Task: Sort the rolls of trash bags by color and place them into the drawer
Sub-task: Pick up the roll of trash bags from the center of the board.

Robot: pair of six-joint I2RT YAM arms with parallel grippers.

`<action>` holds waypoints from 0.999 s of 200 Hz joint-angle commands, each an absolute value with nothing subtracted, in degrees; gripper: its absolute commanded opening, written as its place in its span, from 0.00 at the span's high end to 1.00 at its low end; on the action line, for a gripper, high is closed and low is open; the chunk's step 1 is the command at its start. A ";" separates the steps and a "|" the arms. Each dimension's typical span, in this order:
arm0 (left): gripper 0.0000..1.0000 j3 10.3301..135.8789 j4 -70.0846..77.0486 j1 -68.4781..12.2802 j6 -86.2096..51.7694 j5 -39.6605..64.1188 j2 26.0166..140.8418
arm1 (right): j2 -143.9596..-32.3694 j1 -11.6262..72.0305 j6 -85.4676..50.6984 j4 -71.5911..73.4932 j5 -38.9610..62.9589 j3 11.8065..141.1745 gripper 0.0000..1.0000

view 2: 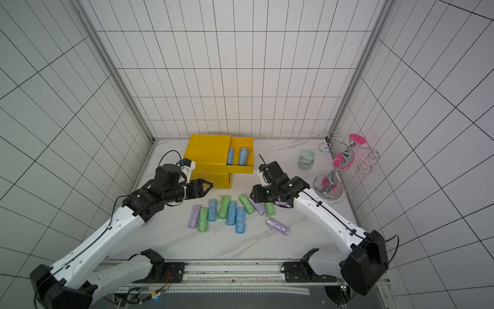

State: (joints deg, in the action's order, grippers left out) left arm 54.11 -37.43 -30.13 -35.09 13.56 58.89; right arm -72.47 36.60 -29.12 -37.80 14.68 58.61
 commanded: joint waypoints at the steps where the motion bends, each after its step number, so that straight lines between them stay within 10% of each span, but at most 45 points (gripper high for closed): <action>1: 0.36 50.35 -34.78 -31.71 -38.31 12.10 56.79 | -71.11 39.09 -35.37 -28.59 15.87 51.63 0.51; 134: 0.35 38.17 -32.76 -33.05 -43.15 11.73 49.56 | -88.30 49.65 -47.57 -6.24 15.83 40.92 0.52; 200: 0.35 39.28 -32.77 -33.02 -42.56 11.69 49.99 | -87.44 49.83 -47.73 -6.83 15.12 40.54 0.81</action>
